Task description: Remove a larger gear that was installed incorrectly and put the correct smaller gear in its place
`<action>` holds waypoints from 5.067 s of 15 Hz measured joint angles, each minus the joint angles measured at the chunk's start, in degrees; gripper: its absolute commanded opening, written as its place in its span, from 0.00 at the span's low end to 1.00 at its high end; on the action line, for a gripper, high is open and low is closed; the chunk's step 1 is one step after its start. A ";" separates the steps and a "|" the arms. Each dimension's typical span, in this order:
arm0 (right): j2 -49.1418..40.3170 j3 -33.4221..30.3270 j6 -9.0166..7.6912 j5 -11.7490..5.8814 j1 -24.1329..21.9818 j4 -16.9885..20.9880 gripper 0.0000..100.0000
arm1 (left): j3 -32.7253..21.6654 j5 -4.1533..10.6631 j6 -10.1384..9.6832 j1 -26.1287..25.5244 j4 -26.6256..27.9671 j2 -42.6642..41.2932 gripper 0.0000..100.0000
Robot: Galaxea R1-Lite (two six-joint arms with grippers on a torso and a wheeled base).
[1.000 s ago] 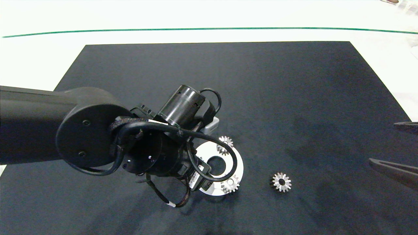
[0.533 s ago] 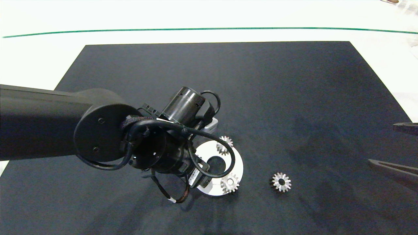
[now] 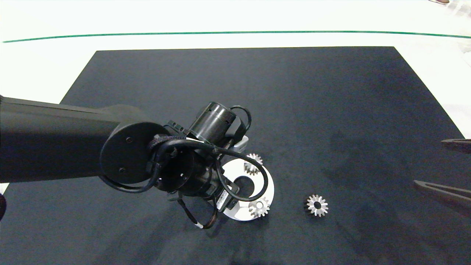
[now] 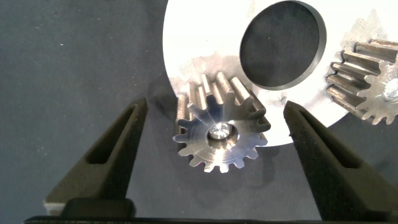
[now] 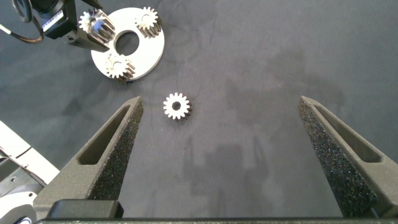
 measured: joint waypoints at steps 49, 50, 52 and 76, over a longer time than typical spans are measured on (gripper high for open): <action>0.33 1.10 -0.09 0.99 0.06 -0.07 1.00 | 3.66 -0.02 -7.74 -0.50 0.00 -10.20 1.00; 0.35 1.17 -0.09 0.96 0.06 -0.09 1.00 | 4.16 -0.05 -7.94 -0.66 -0.02 -10.84 1.00; 0.41 1.18 -0.07 0.99 0.06 -0.09 1.00 | 4.68 0.02 -8.12 -0.77 -0.11 -11.74 1.00; 0.33 1.65 -0.63 0.96 0.89 -0.09 1.00 | 12.98 0.33 -11.02 0.02 -17.19 -10.81 1.00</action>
